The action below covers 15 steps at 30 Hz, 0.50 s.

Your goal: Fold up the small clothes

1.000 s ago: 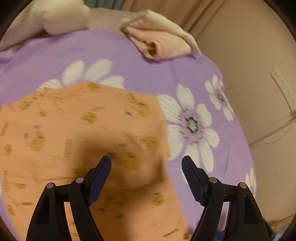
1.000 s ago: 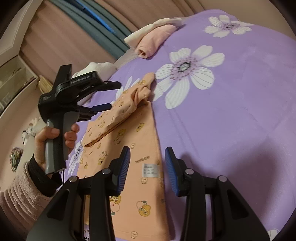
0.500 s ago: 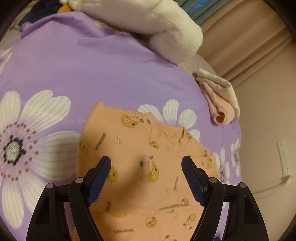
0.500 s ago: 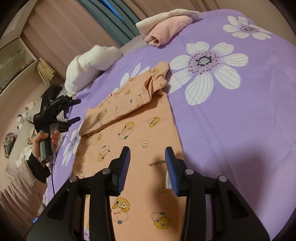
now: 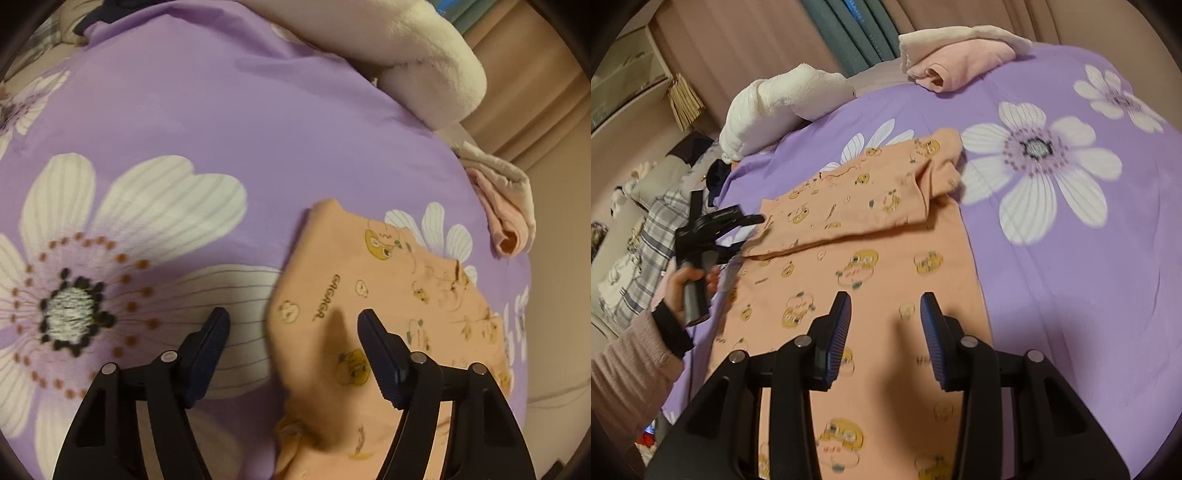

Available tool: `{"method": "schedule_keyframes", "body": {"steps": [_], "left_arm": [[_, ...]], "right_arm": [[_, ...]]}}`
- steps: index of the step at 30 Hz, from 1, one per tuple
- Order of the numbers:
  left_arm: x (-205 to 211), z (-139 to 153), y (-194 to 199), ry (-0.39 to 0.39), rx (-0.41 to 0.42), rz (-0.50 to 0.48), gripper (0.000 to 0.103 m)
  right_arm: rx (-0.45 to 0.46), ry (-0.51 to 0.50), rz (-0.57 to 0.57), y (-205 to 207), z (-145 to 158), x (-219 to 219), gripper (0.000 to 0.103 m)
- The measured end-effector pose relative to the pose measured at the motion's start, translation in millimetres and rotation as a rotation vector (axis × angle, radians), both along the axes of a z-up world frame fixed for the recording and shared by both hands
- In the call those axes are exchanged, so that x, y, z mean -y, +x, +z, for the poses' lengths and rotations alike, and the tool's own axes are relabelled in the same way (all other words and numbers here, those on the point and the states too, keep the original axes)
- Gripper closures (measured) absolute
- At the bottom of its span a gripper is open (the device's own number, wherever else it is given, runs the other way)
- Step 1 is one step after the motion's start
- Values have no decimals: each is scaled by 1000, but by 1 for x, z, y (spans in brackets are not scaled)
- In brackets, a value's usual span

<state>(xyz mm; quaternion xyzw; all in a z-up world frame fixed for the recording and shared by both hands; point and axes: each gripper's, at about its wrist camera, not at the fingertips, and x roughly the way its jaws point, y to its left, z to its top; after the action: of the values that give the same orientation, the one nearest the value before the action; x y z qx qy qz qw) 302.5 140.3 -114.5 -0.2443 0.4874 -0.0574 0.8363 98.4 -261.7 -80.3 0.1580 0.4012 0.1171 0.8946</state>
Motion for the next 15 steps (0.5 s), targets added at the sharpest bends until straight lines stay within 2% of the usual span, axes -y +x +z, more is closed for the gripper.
{"method": "schedule_keyframes", "body": {"steps": [3, 5, 9, 10, 12, 15], "left_arm": [[-7, 13, -9, -28, 35, -9, 31], [2, 28, -18, -18, 83, -62, 30], [39, 43, -36, 42, 154, -207, 30], [46, 43, -39, 55, 159, -235, 32], [60, 35, -42, 83, 146, -284, 37], [71, 12, -42, 115, 74, -310, 38]], "right_arm": [[44, 0, 8, 19, 9, -4, 64], [65, 12, 6, 37, 13, -3, 65], [69, -22, -2, 72, 13, -10, 81], [70, -34, 2, 84, 11, -13, 82], [58, -17, 10, 99, 5, -15, 84], [-19, -23, -39, 121, -15, -10, 84]]}}
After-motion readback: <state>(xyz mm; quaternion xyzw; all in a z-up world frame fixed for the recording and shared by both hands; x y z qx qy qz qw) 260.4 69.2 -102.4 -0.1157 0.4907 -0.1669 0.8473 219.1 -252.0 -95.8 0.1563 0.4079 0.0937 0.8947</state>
